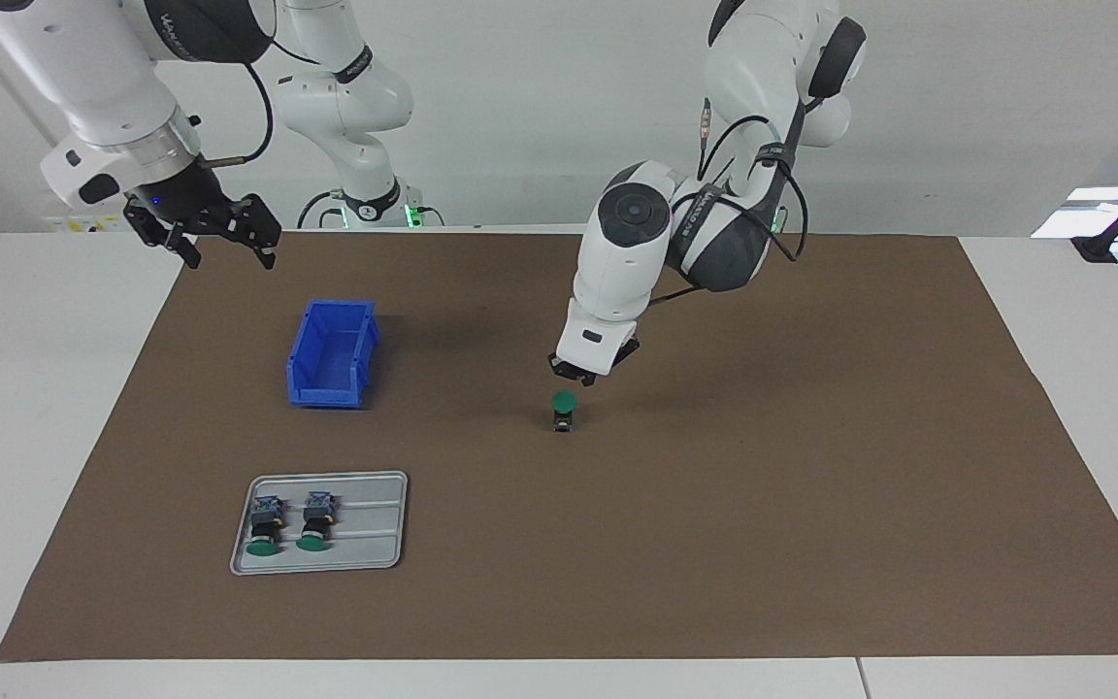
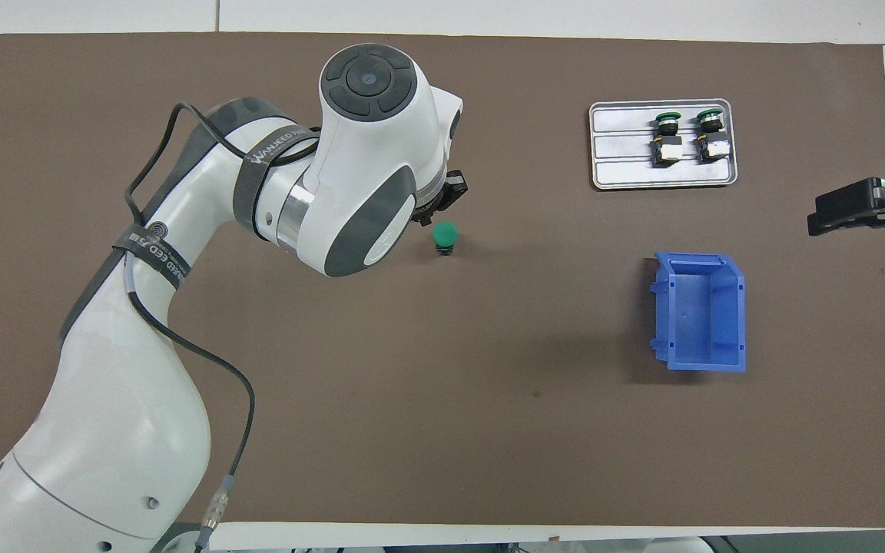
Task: Place and press button with both arms
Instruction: 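Move the left gripper above the upright green button, then press down on the button top with the left gripper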
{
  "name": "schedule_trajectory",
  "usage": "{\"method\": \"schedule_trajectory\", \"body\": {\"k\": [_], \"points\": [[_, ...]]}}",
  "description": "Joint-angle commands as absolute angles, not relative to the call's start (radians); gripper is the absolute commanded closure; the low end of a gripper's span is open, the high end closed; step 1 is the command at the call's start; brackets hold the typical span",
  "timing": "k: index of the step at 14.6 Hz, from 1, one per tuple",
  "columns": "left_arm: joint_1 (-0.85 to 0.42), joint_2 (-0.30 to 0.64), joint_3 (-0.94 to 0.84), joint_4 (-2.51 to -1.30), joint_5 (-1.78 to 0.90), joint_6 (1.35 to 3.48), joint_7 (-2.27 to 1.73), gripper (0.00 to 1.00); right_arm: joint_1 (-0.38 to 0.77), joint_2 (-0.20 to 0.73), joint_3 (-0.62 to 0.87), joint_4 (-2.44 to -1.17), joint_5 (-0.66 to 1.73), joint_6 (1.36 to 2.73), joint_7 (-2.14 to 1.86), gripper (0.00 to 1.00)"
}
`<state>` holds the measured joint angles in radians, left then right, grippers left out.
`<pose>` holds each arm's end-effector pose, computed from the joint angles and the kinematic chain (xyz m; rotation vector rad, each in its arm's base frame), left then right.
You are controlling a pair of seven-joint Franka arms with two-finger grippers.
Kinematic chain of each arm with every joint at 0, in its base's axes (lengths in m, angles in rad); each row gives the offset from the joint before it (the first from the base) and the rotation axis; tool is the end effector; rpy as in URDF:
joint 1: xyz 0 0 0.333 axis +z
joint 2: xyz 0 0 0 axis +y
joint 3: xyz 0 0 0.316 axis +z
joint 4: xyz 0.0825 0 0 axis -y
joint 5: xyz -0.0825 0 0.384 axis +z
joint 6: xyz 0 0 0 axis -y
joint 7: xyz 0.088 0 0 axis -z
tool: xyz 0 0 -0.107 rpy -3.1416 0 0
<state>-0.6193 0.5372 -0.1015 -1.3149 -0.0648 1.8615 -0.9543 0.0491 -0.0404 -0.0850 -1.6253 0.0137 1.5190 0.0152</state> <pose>0.5425 -0.4630 0.4307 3.0271 0.4054 -0.1172 0.5353 -0.0186 0.6165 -3.1211 0.0791 0.1029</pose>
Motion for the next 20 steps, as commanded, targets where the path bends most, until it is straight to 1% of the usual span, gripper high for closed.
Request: {"method": "schedule_trajectory", "body": {"k": [1, 10, 13, 16, 18, 20], "points": [[-0.627, 0.557, -0.094, -1.295, -0.052, 1.885, -0.945, 1.00, 0.038, -0.060, -0.074, -1.646, 0.002, 1.514, -0.008, 0.01], [-0.655, 0.580, -0.092, -1.344, -0.046, 1.920, -0.948, 1.00, 0.038, -0.060, -0.074, -1.646, 0.002, 1.514, -0.008, 0.01], [-0.675, 0.580, -0.091, -1.385, -0.046, 1.962, -0.953, 1.00, 0.038, -0.060, -0.074, -1.646, 0.002, 1.514, -0.008, 0.01], [-0.675, 0.580, -0.092, -1.393, -0.046, 1.963, -0.956, 1.00, 0.038, -0.060, -0.074, -1.646, 0.002, 1.514, -0.006, 0.01], [-0.676, 0.575, -0.091, -1.434, -0.045, 1.997, -0.956, 1.00, 0.038, -0.060, -0.074, -1.646, 0.002, 1.514, -0.008, 0.01], [-0.680, 0.580, -0.091, -1.446, -0.043, 2.009, -0.956, 1.00, 0.038, -0.060, -0.074, -1.646, 0.002, 1.514, -0.006, 0.01]]}}
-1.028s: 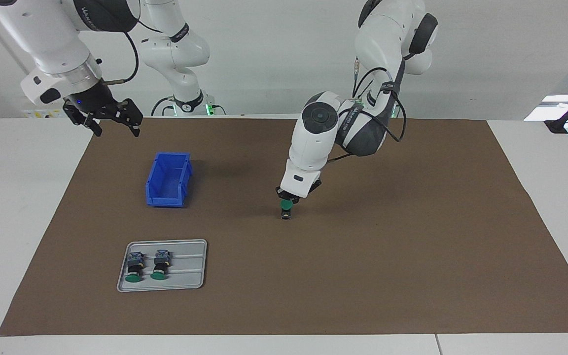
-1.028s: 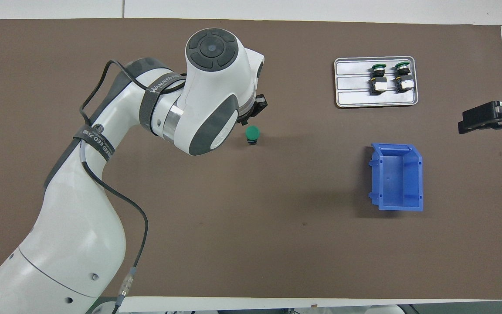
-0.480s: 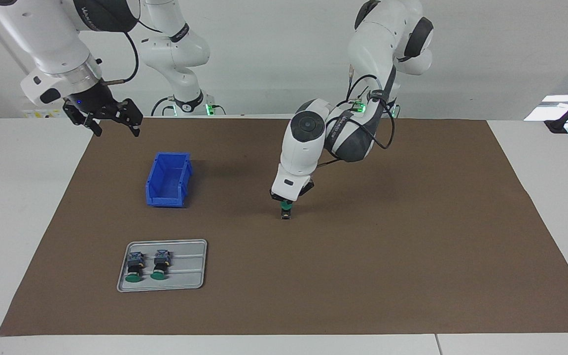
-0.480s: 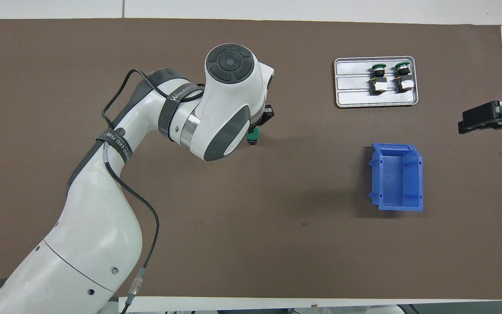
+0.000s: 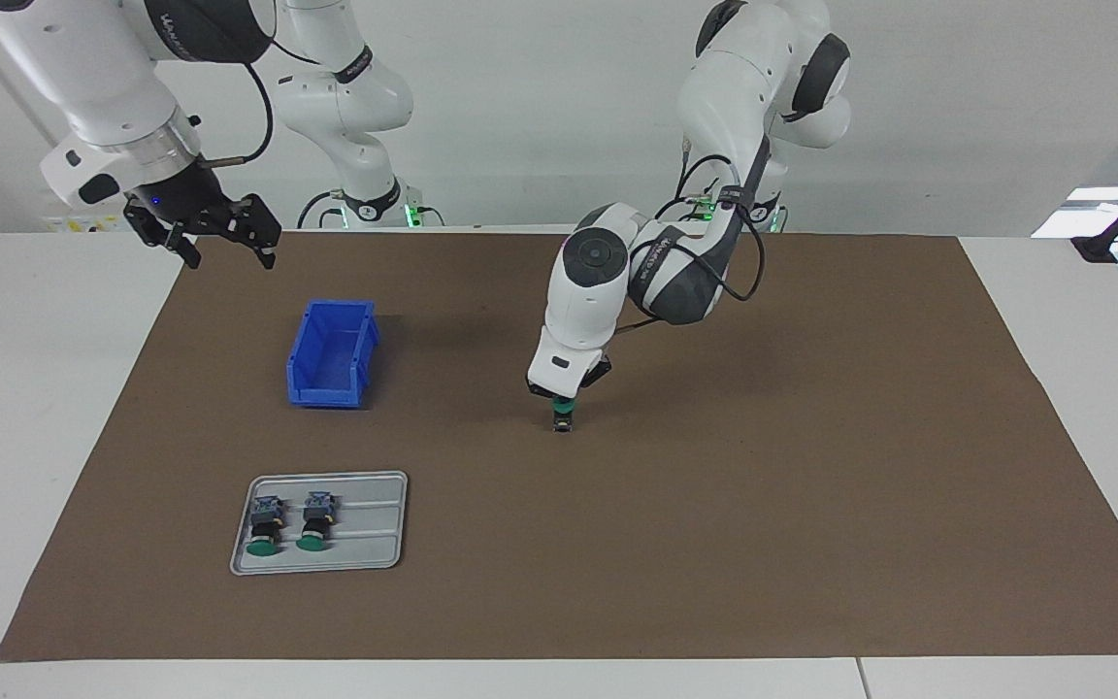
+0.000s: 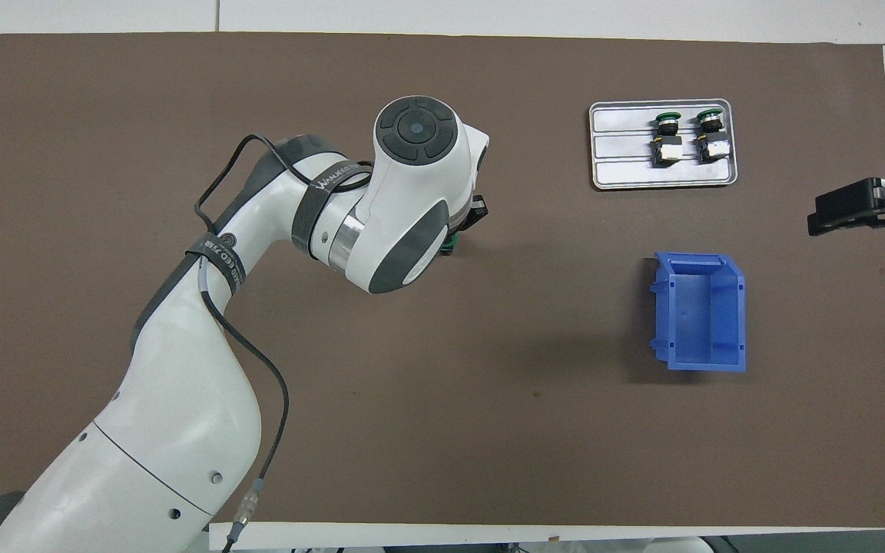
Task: Place and press button with both arms
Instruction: 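Press down on the button top with the left gripper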
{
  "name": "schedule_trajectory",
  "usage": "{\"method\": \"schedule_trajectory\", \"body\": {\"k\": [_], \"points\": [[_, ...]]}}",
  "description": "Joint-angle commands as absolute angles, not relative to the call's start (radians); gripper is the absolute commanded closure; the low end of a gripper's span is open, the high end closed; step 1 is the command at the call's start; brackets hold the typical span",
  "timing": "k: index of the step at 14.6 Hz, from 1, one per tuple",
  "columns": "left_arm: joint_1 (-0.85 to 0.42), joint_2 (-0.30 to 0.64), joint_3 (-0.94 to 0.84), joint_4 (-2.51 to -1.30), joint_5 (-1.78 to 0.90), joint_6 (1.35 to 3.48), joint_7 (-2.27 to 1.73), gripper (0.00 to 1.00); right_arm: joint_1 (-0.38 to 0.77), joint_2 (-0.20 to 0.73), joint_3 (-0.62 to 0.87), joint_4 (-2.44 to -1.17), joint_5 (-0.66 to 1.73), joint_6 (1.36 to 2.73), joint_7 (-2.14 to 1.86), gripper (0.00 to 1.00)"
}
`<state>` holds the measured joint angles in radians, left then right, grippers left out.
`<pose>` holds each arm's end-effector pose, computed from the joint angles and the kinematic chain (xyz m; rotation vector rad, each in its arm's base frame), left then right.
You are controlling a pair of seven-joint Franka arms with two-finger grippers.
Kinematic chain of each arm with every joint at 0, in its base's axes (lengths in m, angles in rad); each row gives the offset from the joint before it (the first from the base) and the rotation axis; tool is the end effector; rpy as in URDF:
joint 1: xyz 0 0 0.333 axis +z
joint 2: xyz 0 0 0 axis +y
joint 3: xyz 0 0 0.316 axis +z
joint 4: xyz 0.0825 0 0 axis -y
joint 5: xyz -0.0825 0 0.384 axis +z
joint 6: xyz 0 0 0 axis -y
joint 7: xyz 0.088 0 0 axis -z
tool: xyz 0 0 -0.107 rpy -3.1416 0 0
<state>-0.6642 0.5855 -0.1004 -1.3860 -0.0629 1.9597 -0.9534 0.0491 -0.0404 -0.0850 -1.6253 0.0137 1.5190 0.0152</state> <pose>0.5234 -0.4884 0.3709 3.0510 0.3514 -0.1414 0.5353 -0.0186 0.6165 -3.1211 0.0791 0.1029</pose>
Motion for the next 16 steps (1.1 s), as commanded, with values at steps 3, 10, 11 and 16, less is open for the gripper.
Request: {"method": "schedule_trajectory", "body": {"k": [3, 10, 11, 16], "points": [[-0.681, 0.577, -0.089, -1.485, -0.020, 2.032, -0.956, 1.00, 0.038, -0.060, -0.074, -1.646, 0.002, 1.514, -0.008, 0.01], [-0.680, 0.566, -0.083, -1.381, -0.066, 1.911, -0.983, 0.98, 0.038, -0.060, -0.074, -1.646, 0.002, 1.514, -0.008, 0.01], [-0.680, 0.565, -0.084, -1.371, -0.066, 1.907, -0.986, 0.97, 0.038, -0.060, -0.074, -1.646, 0.003, 1.514, -0.006, 0.01], [-0.641, 0.476, -0.074, -1.358, -0.060, 1.873, -1.000, 0.60, 0.038, -0.060, -0.074, -1.646, 0.002, 1.514, -0.008, 0.01]]}}
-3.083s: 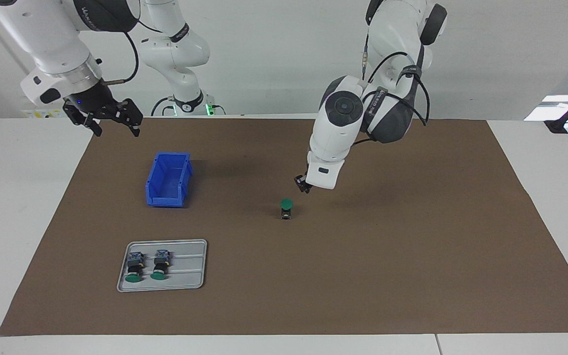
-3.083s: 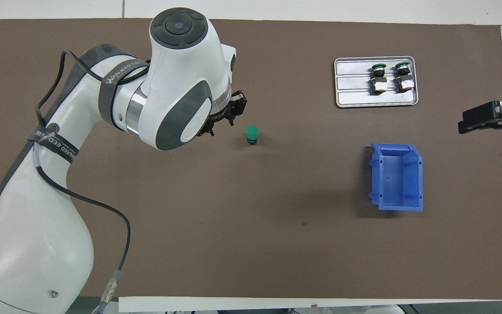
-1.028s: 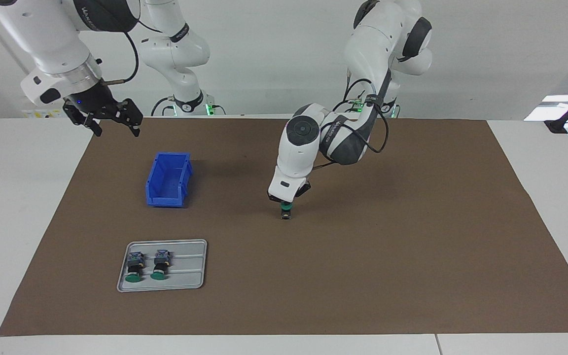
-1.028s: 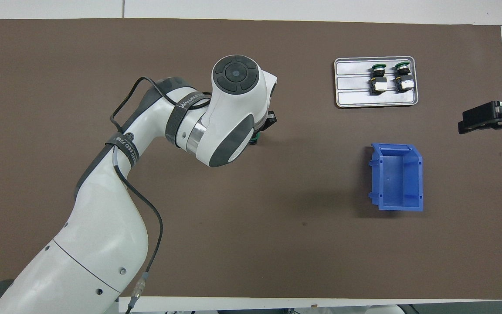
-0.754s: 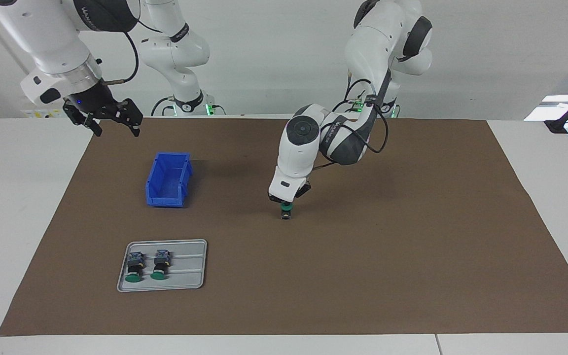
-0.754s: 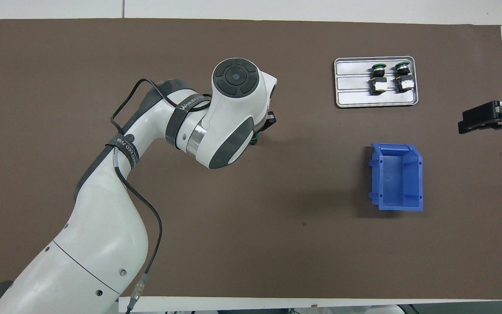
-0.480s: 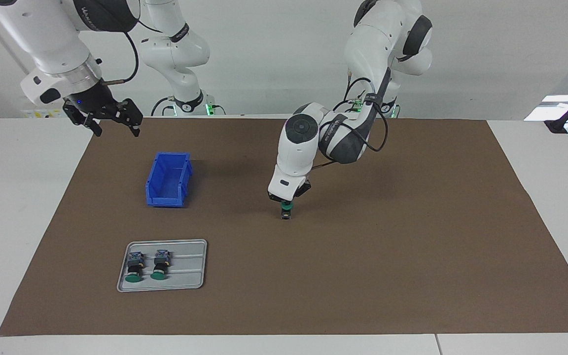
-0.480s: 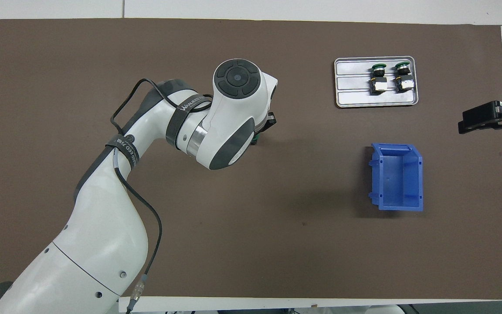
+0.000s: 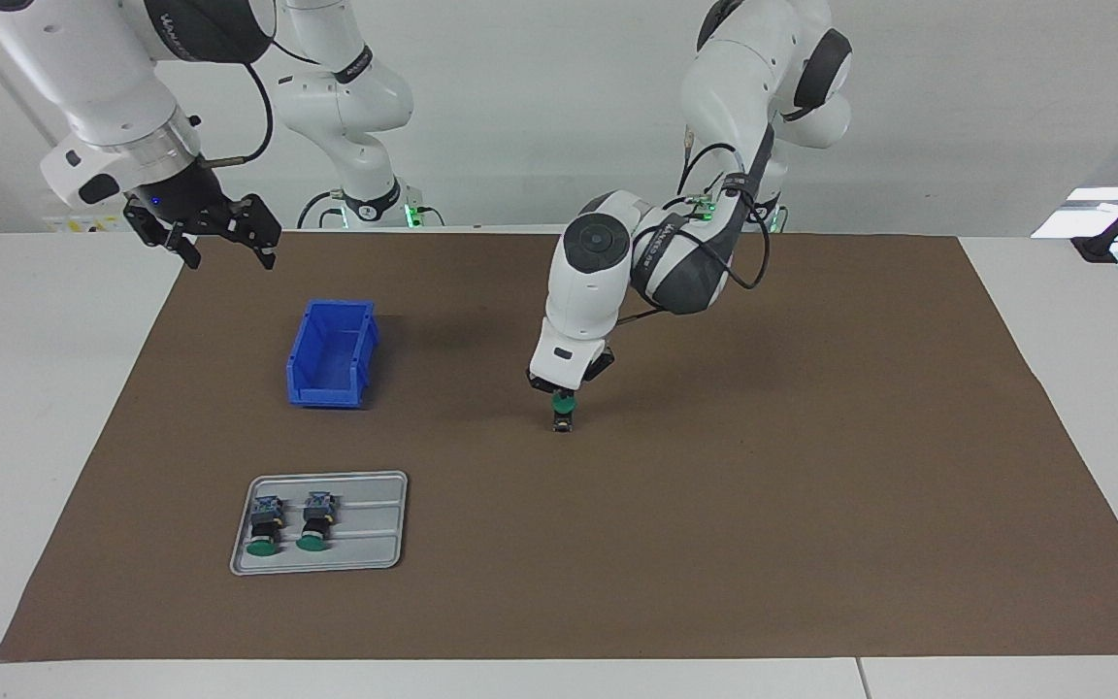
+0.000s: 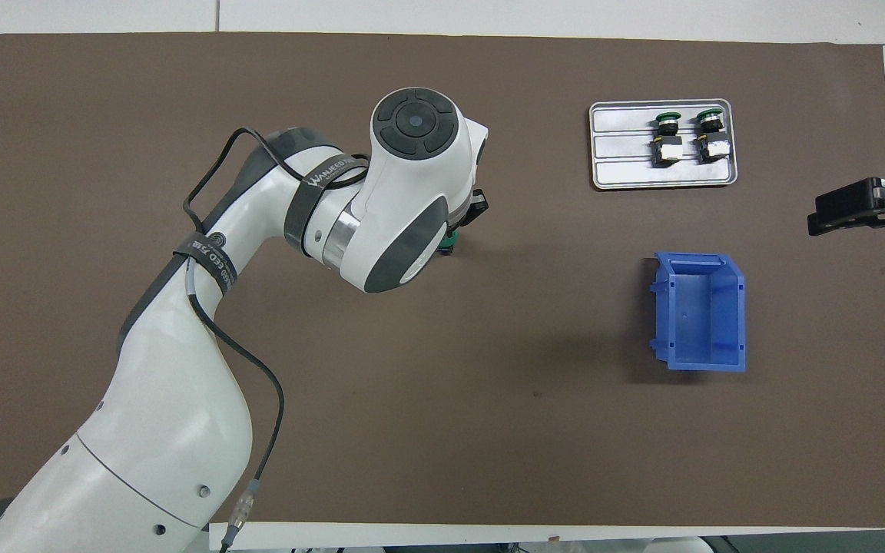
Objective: Place and press button with both arms
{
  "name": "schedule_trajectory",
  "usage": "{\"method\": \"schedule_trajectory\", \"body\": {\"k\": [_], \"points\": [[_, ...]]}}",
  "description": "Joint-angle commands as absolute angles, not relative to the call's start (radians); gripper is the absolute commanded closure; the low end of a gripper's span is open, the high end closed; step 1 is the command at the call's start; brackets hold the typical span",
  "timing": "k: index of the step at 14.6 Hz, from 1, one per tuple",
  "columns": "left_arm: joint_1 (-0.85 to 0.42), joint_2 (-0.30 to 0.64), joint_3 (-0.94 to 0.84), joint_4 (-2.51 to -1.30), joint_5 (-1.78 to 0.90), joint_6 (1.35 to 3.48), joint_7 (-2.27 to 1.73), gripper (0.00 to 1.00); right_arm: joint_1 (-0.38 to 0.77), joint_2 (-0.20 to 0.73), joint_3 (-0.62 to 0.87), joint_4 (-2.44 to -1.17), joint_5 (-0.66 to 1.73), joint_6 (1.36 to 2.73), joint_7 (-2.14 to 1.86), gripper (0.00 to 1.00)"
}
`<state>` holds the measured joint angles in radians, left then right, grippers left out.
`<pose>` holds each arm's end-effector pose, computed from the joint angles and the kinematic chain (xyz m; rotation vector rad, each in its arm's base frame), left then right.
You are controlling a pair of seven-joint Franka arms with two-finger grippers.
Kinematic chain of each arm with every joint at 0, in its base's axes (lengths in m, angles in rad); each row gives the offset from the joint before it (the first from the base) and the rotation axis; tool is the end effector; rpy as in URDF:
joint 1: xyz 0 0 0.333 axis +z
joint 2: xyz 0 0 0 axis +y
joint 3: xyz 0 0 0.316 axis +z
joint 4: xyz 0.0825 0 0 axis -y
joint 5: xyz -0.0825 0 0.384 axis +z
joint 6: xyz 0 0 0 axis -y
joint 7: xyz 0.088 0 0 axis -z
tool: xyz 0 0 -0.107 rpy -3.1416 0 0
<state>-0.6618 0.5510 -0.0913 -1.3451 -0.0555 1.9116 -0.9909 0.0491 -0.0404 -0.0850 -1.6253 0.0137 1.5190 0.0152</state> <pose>0.5284 -0.4825 0.4104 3.0343 0.4118 -0.1001 0.5353 -0.0186 0.6165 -3.1211 0.0791 0.1029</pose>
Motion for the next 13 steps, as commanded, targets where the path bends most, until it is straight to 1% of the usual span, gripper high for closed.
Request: {"method": "schedule_trajectory", "body": {"k": [1, 3, 5, 7, 9, 11, 13], "points": [[-0.615, 0.448, -0.071, -1.359, -0.058, 1.849, -1.002, 0.52, 0.038, -0.060, -0.074, -1.646, 0.002, 1.514, -0.008, 0.01], [-0.603, 0.422, -0.039, -1.358, -0.051, 1.793, -1.000, 0.46, 0.038, -0.061, -0.074, -1.647, 0.002, 1.497, -0.008, 0.01], [-0.601, 0.381, 0.027, -1.362, -0.051, 1.749, -0.985, 0.31, 0.034, -0.066, -0.074, -1.647, 0.002, 1.470, -0.035, 0.01], [-0.563, 0.342, 0.080, -1.365, -0.051, 1.660, -0.898, 0.16, 0.044, -0.067, -0.075, -1.647, 0.009, 1.442, -0.046, 0.01], [-0.479, 0.299, 0.086, -1.368, -0.051, 1.583, -0.733, 0.13, 0.037, -0.072, -0.077, -1.647, 0.011, 1.419, -0.051, 0.01], [-0.392, 0.246, 0.086, -1.394, -0.051, 1.542, -0.587, 0.12, 0.043, -0.074, -0.074, -1.647, 0.017, 1.417, -0.108, 0.01], [-0.315, 0.171, 0.086, -1.457, -0.051, 1.514, -0.465, 0.12, 0.084, -0.078, -0.068, -1.654, 0.017, 1.454, -0.130, 0.02]]}}
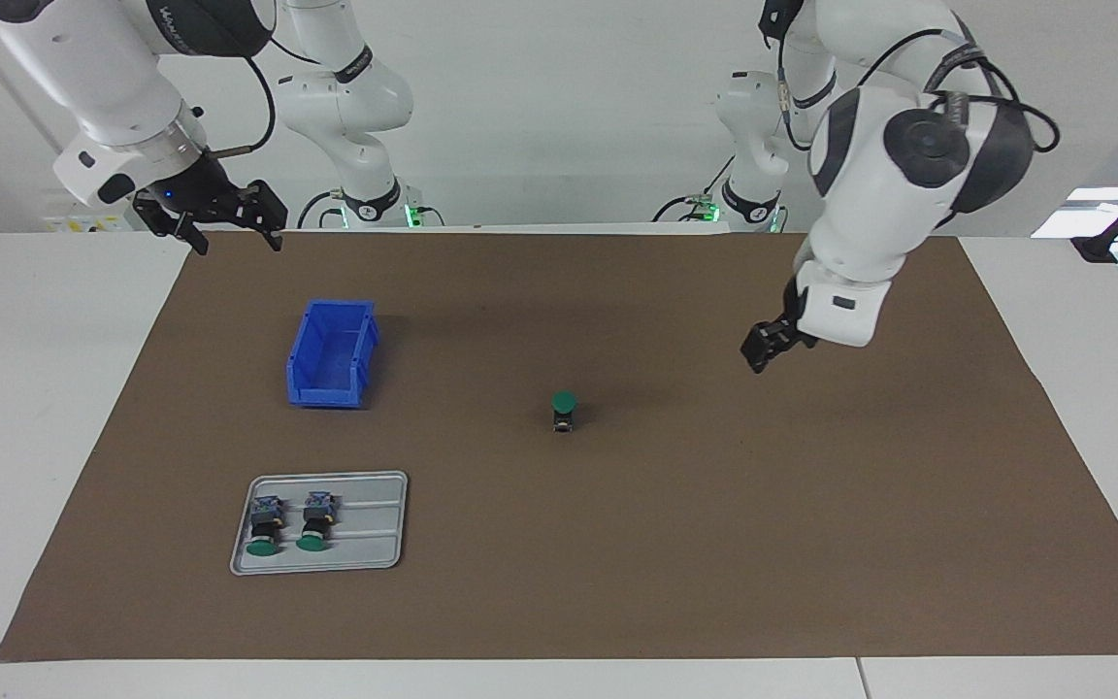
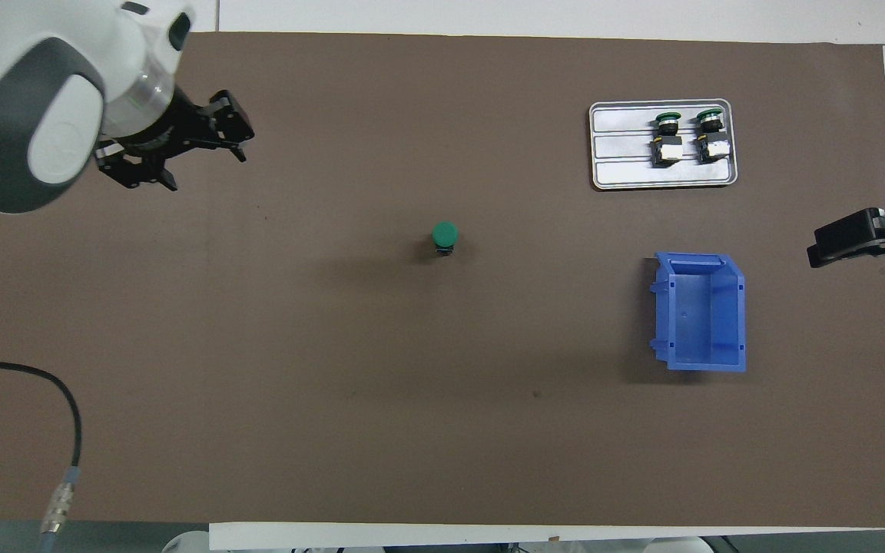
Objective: Place and press button with both arms
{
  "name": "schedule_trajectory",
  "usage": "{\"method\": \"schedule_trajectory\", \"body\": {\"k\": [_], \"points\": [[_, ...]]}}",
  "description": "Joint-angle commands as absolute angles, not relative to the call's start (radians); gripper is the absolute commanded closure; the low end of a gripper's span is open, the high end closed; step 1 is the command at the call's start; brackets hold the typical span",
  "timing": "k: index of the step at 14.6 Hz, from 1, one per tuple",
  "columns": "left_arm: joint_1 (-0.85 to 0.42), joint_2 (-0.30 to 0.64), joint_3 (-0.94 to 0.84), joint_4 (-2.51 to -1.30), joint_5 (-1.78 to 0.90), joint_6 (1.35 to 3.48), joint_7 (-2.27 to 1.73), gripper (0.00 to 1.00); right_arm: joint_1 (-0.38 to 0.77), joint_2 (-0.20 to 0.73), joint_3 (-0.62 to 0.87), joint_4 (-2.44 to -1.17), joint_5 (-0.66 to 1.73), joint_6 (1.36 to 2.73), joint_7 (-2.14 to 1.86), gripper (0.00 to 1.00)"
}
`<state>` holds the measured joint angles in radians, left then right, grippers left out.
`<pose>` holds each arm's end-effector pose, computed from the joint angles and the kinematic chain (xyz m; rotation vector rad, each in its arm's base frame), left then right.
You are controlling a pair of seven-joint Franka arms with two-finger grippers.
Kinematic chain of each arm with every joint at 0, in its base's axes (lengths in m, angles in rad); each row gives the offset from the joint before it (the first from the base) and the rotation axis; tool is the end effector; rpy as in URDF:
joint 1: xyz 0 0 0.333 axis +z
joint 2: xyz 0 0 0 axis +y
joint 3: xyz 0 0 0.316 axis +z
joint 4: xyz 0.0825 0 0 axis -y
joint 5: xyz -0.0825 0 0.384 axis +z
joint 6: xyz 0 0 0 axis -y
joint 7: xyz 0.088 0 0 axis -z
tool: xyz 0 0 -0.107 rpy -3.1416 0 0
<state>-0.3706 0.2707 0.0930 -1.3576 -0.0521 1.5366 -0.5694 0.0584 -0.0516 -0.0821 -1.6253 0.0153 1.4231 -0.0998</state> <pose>0.6018 -0.1856 0.5618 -3.0929 -0.4518 0.1466 0.5212 -0.0117 0.6152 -3.1019 -0.1205 0.2321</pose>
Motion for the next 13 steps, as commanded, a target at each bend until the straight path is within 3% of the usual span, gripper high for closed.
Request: {"method": "schedule_trajectory", "body": {"k": [1, 4, 5, 6, 8, 13], "points": [[-0.277, 0.137, 0.086, -1.488, -0.051, 1.505, -0.398, 0.12, 0.112, -0.089, -0.067, -1.675, 0.017, 1.504, -0.127, 0.05], [-0.183, 0.072, 0.087, -1.529, -0.049, 1.447, -0.179, 0.10, 0.132, -0.097, -0.064, -1.718, 0.020, 1.581, -0.083, 0.12], [-0.172, 0.060, 0.087, -1.538, -0.049, 1.433, -0.160, 0.09, 0.133, -0.088, -0.054, -1.720, 0.021, 1.601, -0.045, 0.12], [-0.155, 0.029, 0.086, -1.563, -0.049, 1.413, -0.147, 0.01, 0.143, -0.081, -0.043, -1.736, 0.021, 1.635, -0.008, 0.12], [-0.094, -0.032, 0.063, -1.639, -0.048, 1.414, -0.094, 0.00, 0.166, -0.049, -0.019, -1.753, 0.021, 1.701, 0.102, 0.12], [-0.081, -0.035, 0.028, -1.654, -0.054, 1.488, -0.101, 0.00, 0.179, 0.076, 0.086, -1.756, 0.021, 1.909, 0.325, 0.12]]}}
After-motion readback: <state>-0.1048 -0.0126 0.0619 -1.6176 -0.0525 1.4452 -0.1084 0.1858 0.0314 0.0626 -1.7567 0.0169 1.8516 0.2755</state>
